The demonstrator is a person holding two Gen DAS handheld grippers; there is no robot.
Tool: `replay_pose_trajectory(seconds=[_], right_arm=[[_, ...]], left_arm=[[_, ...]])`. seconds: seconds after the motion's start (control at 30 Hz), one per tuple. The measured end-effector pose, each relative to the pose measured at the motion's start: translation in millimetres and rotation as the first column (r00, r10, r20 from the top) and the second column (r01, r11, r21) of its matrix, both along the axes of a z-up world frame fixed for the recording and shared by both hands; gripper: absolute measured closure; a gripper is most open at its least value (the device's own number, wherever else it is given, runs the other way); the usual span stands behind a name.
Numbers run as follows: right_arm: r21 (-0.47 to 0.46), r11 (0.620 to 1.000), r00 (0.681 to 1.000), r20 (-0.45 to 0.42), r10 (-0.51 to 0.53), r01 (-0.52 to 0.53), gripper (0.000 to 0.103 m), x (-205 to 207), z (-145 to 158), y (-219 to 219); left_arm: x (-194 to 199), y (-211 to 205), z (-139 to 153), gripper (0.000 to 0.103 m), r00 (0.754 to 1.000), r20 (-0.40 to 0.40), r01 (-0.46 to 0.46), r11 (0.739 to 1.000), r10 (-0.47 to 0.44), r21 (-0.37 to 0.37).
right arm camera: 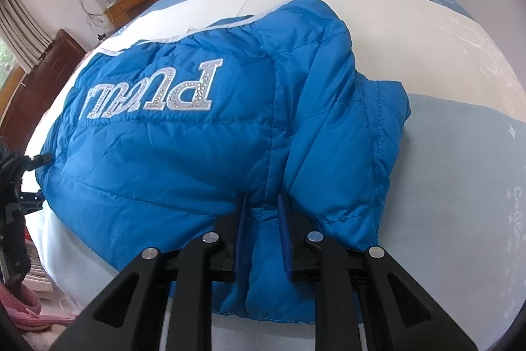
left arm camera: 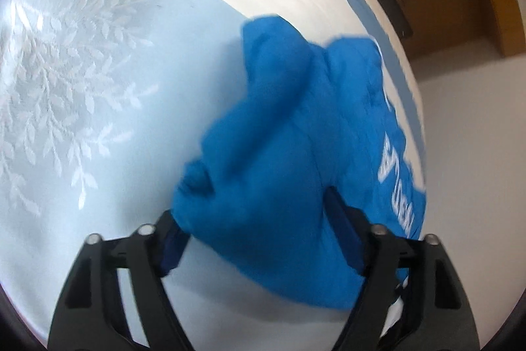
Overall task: Fold large clothes
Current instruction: 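Grasp the jacket side with the left gripper and fold it over the middle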
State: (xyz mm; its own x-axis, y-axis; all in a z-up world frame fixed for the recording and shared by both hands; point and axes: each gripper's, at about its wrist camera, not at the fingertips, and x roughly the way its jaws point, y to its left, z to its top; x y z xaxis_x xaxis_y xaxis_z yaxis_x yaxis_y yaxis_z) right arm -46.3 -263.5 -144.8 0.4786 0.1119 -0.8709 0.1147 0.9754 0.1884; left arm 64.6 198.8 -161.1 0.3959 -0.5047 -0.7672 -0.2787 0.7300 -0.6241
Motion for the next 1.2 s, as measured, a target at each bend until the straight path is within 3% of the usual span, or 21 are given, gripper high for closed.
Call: replay_pose_trajectory(seconds=[0.17,0.27,0.37,0.43,0.57,0.67,0.8,0.87,0.97,1.03,1.2], right_arm=[[0.005,1.000,1.000,-0.008,-0.003,0.003,0.085,0.8,0.5,-0.7],[0.014,1.000,1.000,-0.013,-0.005,0.005,0.085,1.8,0.4,-2.5],[0.021,1.000,1.000,-0.013,-0.003,0.003,0.085,3.9,-0.3,-5.7],[0.021,1.000,1.000,-0.015,0.002,-0.002,0.085,5.1,-0.5,-6.2],[0.008,1.000,1.000,-0.017,0.009,-0.009,0.085,7.5,-1.8,-8.0],[0.007,1.000,1.000,-0.011,0.007,-0.007,0.085,6.9,-2.6,-7.3],[0.031,1.000,1.000,-0.009,0.005,-0.005,0.085,4.7,-2.0,-9.8],[0.057,0.998,1.000,-0.025,0.006,-0.005,0.084,4.0,4.4,-15.4],[0.142,0.990,1.000,-0.024,-0.010,0.013,0.066,-2.2,20.3,-26.3],[0.153,0.988,1.000,-0.002,-0.028,0.028,0.063,-10.1,34.4,-33.7],[0.113,0.991,0.996,0.048,-0.080,0.074,0.062,-28.0,68.2,-52.6]], left_arm=[[-5.8,-2.2,10.7,0.067,0.999,0.051,-0.007,1.000,0.008,-0.016],[-16.7,-6.5,28.9,0.074,0.994,0.108,0.011,1.000,-0.010,-0.002],[-19.9,-5.0,26.8,0.075,0.995,0.097,0.021,1.000,-0.022,0.021],[-20.1,-0.1,11.1,0.075,0.998,0.064,0.004,1.000,-0.004,-0.006],[-16.9,1.3,-4.4,0.069,0.998,0.065,0.011,1.000,-0.012,0.005],[-16.8,-5.1,-6.3,0.068,0.996,0.079,0.026,0.999,-0.029,0.044],[-13.4,-5.8,-1.9,0.070,0.998,0.060,0.015,0.999,-0.017,0.032],[-11.6,-7.7,10.7,0.074,0.997,0.074,0.024,0.999,-0.027,0.041],[-9.6,-12.8,36.9,0.076,0.991,0.120,0.048,0.996,-0.056,0.068],[-13.5,-22.7,63.4,0.077,0.981,0.171,0.079,0.992,-0.096,0.101],[-20.4,-66.4,130.3,0.078,0.925,0.302,0.185,0.967,-0.231,0.173]])
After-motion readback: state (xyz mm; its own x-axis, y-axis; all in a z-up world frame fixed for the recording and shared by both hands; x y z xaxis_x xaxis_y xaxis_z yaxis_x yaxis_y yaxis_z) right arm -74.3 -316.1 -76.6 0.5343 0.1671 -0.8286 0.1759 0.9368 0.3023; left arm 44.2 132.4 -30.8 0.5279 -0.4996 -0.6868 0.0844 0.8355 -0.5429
